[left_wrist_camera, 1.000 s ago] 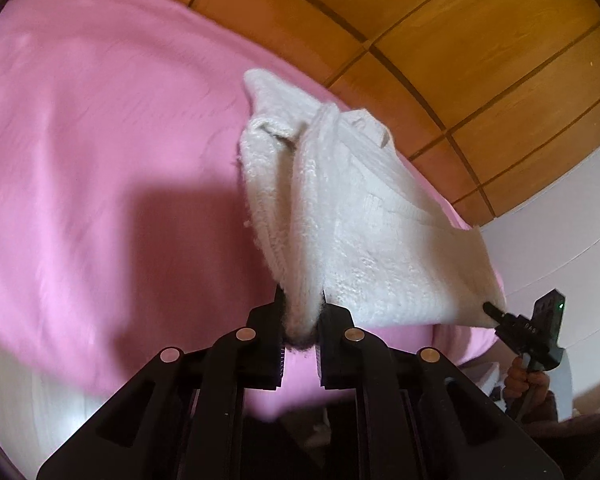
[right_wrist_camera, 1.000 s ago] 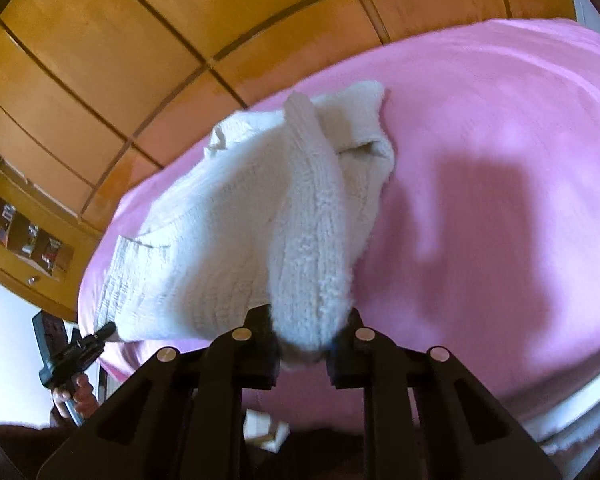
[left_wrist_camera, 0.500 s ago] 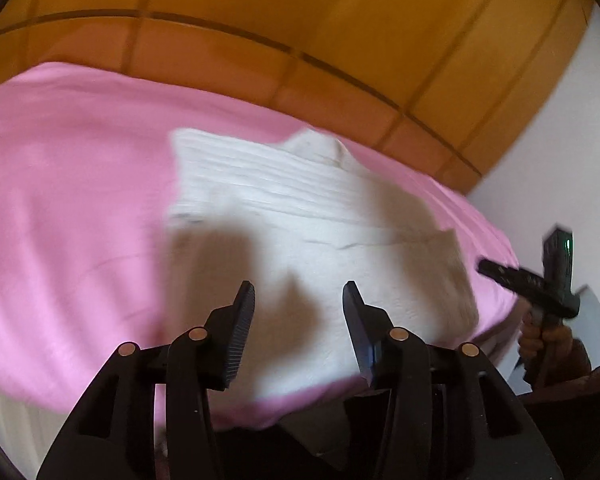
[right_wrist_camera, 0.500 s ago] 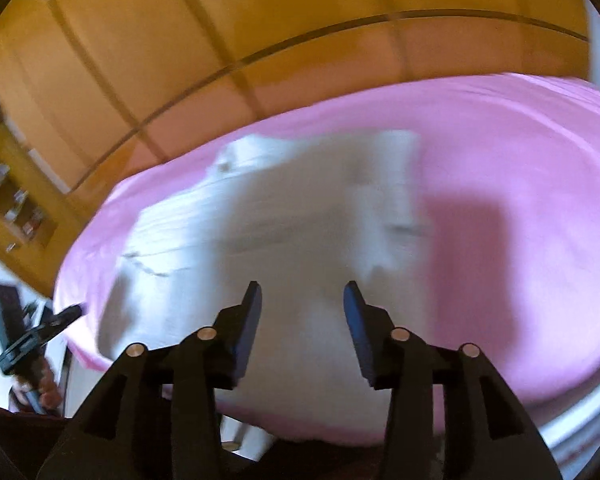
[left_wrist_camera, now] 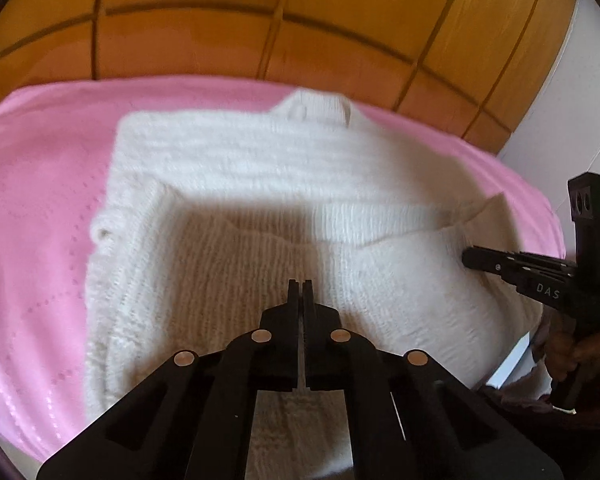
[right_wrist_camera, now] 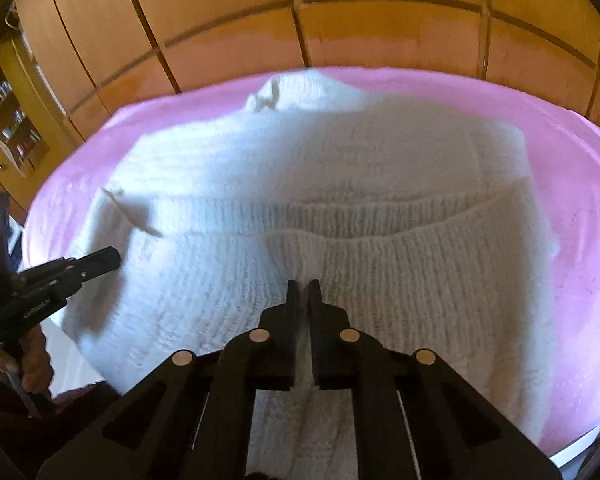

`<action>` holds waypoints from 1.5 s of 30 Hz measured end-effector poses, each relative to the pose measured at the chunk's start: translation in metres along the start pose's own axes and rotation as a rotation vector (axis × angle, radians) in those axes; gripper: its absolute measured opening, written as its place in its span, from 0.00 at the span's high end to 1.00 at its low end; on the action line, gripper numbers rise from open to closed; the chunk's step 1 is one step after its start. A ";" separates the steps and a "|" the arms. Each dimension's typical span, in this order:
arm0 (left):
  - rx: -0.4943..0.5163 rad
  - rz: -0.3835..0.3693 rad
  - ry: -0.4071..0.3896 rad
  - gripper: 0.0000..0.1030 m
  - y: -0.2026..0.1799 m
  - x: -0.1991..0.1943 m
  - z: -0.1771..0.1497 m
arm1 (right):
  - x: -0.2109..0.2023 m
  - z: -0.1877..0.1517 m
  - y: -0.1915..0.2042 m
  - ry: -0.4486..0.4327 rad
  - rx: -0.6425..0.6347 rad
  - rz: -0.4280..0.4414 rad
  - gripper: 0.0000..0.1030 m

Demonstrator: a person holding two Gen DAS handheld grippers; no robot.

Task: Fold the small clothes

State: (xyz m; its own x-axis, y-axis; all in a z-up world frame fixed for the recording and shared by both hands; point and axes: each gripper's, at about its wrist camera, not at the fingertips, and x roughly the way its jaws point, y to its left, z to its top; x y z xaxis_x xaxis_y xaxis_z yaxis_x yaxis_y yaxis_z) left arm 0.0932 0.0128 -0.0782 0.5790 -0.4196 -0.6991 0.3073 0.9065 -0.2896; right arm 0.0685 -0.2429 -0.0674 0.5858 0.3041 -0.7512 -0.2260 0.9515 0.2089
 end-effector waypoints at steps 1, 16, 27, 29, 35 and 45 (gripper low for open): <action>-0.002 -0.003 -0.016 1.00 -0.001 -0.003 -0.003 | -0.005 0.002 0.001 -0.011 0.000 0.000 0.96; -0.086 0.063 -0.001 1.00 0.023 0.026 0.022 | 0.025 0.004 0.001 -0.038 0.017 -0.077 0.96; -0.084 0.148 -0.037 0.31 0.056 -0.013 0.010 | 0.003 0.009 -0.005 -0.051 0.011 -0.038 0.76; -0.059 0.149 -0.026 0.34 0.055 -0.008 0.007 | -0.016 0.012 -0.013 -0.093 0.023 -0.051 0.67; -0.013 0.160 -0.016 0.50 0.049 -0.002 0.002 | -0.062 0.012 -0.065 -0.179 0.105 -0.205 0.55; -0.003 0.196 -0.060 0.95 0.053 -0.025 -0.004 | -0.043 0.000 -0.090 -0.095 0.138 -0.260 0.94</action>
State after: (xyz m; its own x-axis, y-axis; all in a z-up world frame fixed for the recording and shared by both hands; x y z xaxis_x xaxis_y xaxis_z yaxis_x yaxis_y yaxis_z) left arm 0.0920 0.0713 -0.0781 0.6713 -0.2372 -0.7022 0.1819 0.9712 -0.1542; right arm 0.0633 -0.3419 -0.0539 0.6815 0.0464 -0.7304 0.0450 0.9934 0.1052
